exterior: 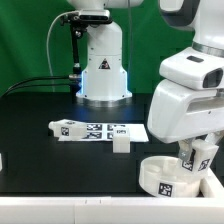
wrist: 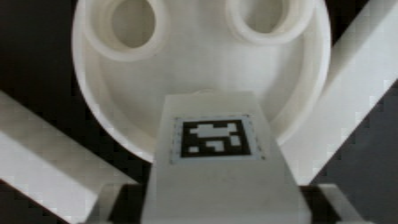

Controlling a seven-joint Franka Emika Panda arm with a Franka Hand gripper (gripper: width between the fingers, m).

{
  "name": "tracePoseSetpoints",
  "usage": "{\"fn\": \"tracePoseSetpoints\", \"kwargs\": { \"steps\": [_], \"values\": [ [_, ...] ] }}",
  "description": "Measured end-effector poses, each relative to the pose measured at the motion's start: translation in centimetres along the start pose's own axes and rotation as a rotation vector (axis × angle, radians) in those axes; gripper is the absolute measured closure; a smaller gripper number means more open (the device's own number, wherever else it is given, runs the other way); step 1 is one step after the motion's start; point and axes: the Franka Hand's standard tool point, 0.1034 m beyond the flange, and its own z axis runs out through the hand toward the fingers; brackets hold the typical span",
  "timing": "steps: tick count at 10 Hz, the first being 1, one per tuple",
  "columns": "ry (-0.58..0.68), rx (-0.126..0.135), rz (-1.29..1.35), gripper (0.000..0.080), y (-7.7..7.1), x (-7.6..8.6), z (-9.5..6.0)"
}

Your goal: Assemble stool

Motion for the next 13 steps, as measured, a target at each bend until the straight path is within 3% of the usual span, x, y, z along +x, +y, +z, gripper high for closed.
{"fn": "tracePoseSetpoints", "kwargs": {
  "steps": [2,3,4,6,9,10,13],
  "values": [
    [-0.051,0.077,0.448,0.0466,2.0,-0.2,0.0],
    [-0.059,0.106,0.525,0.0465,3.1,-0.4,0.1],
    [-0.035,0.104,0.557,0.0465,4.0,-0.5,0.3],
    [-0.045,0.101,0.676,0.0465,3.2,-0.3,0.4],
    [-0.033,0.084,1.213,0.0465,4.9,-0.6,0.7],
    [-0.023,0.131,1.343,0.0465,5.6,-0.6,0.6],
    [-0.001,0.119,1.479,0.0464,5.9,-0.8,0.4]
  ]
}}
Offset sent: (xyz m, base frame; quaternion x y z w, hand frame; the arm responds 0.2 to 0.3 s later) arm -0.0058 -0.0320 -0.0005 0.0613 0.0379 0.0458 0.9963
